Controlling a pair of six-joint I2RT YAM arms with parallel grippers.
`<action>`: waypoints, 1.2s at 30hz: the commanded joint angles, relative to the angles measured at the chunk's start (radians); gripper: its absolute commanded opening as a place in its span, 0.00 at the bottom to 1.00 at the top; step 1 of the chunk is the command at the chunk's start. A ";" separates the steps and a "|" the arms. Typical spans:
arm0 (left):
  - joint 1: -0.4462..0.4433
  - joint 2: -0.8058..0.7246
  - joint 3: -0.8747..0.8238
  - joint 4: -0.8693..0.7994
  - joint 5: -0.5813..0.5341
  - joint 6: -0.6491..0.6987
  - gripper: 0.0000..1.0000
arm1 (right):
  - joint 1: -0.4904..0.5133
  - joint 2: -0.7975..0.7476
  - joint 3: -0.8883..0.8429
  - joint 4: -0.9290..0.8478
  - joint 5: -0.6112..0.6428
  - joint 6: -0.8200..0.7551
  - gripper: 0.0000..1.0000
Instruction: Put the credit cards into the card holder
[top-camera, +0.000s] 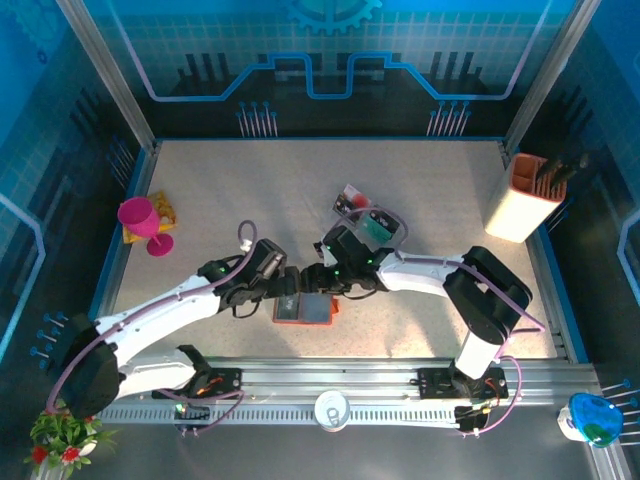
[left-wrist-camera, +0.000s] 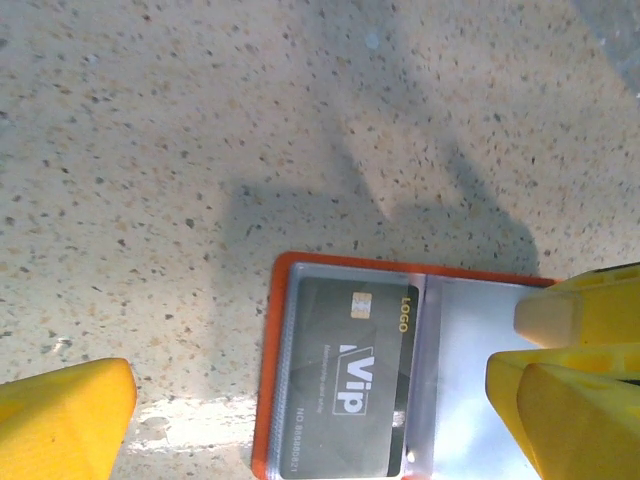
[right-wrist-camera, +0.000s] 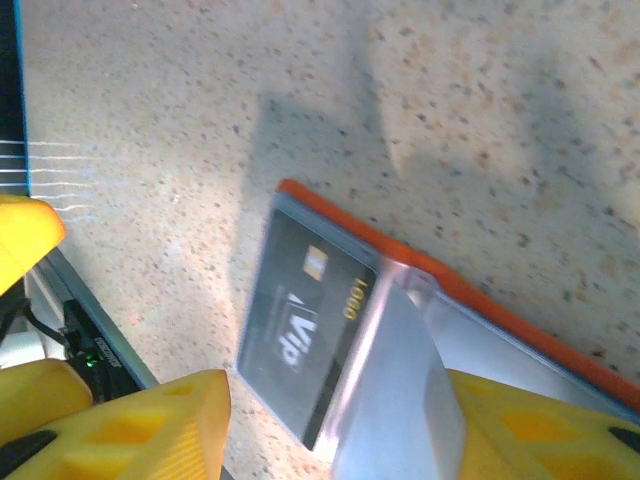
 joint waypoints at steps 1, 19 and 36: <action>0.039 -0.039 -0.021 0.016 0.004 -0.003 0.99 | 0.047 0.030 0.068 -0.007 -0.057 0.002 0.56; 0.087 -0.112 -0.053 0.002 0.012 0.006 0.99 | 0.079 0.238 0.206 0.024 -0.089 0.061 0.56; 0.087 -0.099 -0.067 0.015 0.021 0.008 0.99 | 0.016 0.033 0.107 0.024 -0.063 0.044 0.55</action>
